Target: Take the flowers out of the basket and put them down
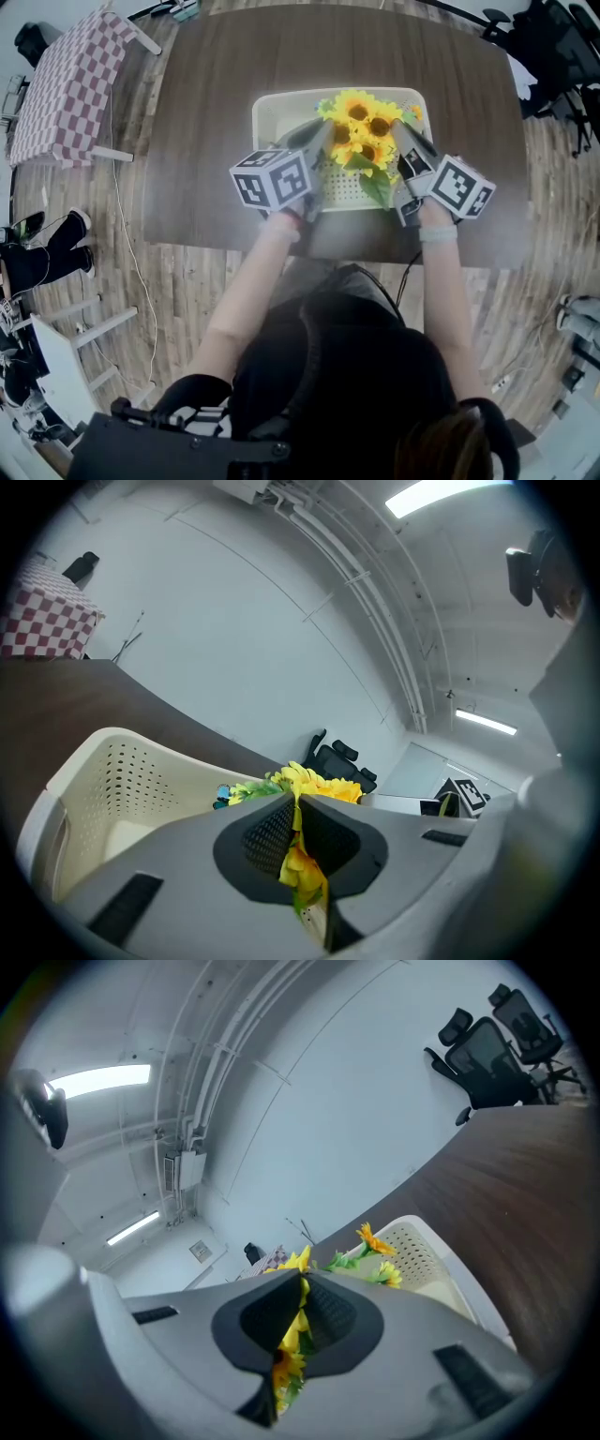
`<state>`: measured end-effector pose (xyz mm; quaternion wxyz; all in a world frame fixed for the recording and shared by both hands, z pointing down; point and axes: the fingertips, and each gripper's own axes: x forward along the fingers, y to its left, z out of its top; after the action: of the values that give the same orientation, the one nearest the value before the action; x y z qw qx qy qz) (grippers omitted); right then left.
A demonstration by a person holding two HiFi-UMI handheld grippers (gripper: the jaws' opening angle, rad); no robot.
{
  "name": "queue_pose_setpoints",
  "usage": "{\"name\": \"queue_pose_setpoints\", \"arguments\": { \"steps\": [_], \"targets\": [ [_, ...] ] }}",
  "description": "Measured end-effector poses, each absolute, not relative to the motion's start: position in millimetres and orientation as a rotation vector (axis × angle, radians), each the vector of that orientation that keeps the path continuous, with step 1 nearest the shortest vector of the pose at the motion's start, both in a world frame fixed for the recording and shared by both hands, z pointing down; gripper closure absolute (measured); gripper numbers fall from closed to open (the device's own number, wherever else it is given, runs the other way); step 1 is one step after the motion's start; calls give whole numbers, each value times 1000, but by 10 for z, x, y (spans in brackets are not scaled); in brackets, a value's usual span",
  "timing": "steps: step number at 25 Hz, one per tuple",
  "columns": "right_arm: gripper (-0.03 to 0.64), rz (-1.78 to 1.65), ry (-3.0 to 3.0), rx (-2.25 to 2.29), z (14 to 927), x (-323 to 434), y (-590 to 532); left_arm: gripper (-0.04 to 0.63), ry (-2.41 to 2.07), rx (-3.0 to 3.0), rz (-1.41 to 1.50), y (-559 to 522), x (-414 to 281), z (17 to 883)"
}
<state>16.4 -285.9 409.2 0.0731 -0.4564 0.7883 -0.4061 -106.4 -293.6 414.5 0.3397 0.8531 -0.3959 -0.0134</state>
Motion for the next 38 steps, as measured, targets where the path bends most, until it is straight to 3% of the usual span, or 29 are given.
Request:
{"name": "queue_pose_setpoints", "arguments": {
  "steps": [38],
  "targets": [
    [614, -980, 2345, -1306, 3248, 644, -2288, 586, -997, 2413, -131, -2409, -521, 3291]
  ]
}}
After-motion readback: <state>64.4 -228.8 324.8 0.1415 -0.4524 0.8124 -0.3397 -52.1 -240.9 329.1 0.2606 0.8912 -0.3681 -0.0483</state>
